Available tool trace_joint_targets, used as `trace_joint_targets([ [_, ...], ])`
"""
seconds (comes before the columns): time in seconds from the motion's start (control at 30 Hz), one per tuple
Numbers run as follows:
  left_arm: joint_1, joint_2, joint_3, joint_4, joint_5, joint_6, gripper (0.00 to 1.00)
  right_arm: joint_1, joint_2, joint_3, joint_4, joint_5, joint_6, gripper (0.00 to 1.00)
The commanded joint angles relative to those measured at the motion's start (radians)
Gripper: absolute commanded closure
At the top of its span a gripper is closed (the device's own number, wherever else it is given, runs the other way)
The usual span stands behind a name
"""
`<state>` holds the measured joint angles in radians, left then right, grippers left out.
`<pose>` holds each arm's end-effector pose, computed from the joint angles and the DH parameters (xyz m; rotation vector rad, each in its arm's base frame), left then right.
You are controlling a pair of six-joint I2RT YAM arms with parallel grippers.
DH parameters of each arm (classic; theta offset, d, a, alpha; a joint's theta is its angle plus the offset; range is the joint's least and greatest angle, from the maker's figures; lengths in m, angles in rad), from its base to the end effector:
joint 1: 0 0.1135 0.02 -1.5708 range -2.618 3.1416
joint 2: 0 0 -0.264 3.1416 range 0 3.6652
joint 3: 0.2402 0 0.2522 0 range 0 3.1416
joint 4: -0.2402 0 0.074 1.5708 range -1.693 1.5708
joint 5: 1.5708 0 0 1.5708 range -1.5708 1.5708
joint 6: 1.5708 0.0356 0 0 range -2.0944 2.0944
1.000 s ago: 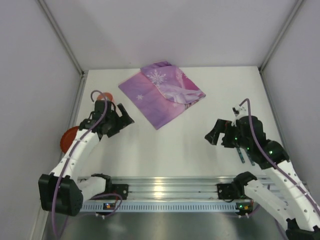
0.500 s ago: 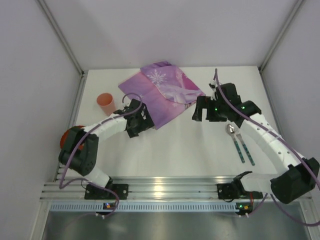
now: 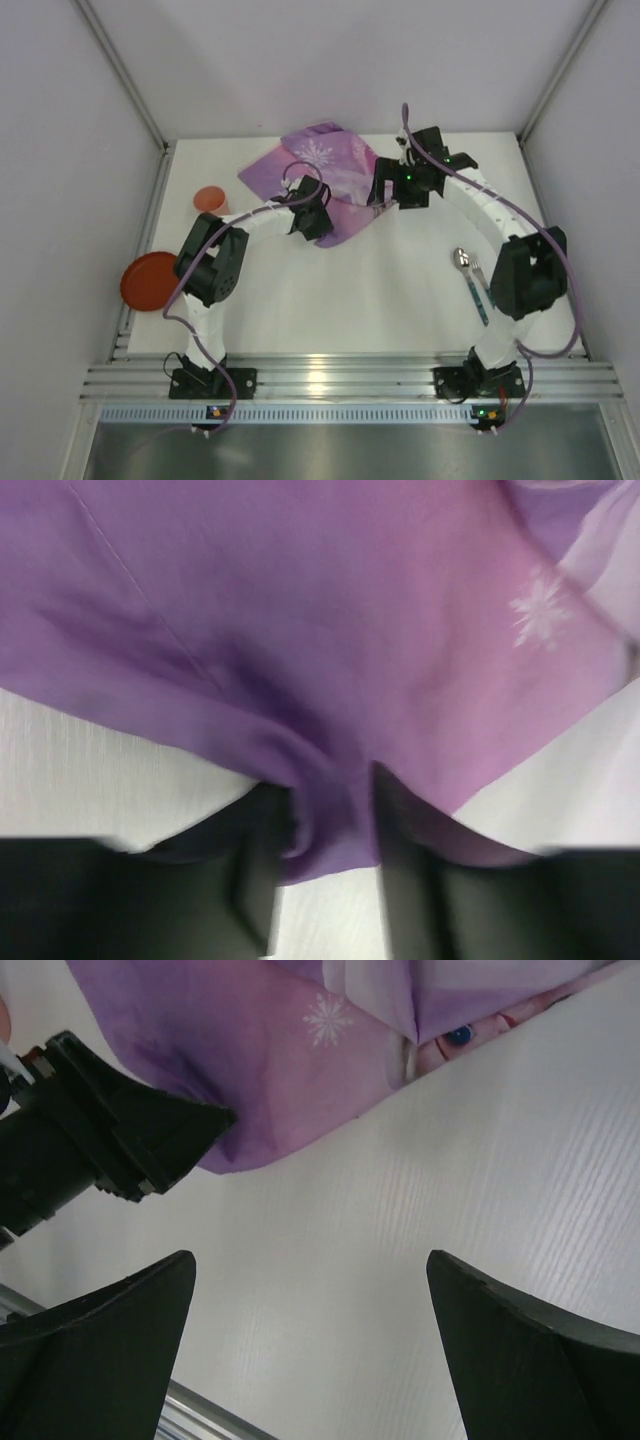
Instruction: Set the dinner table for one person
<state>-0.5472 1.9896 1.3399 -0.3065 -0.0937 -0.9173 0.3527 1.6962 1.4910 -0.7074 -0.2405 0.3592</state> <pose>0.3620 -0.2166 0.1649 -0.5137 2.5350 -0.4585 0.3457 0.1363 0.2984 -0.0967 2.5436 0.5907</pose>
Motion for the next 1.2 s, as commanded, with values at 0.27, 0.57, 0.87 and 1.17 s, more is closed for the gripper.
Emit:
trace_joint_targets([
  [0.27, 0.026, 0.081, -0.015, -0.049, 0.089, 0.135, 1.0, -0.026, 0.545, 0.578, 0.017, -0.106, 0.041, 0.0],
  [0.57, 0.043, 0.054, -0.064, -0.066, 0.147, 0.196, 1.0, -0.026, 0.789, 0.736, 0.052, -0.082, 0.081, 0.0],
  [0.87, 0.087, 0.02, -0.11, -0.059, 0.17, 0.221, 1.0, -0.037, 0.77, 0.684, 0.098, 0.01, 0.075, 0.03],
  [1.17, 0.107, 0.029, -0.122, -0.043, 0.184, 0.239, 1.0, 0.018, 0.732, 0.6, 0.118, -0.03, 0.087, 0.24],
])
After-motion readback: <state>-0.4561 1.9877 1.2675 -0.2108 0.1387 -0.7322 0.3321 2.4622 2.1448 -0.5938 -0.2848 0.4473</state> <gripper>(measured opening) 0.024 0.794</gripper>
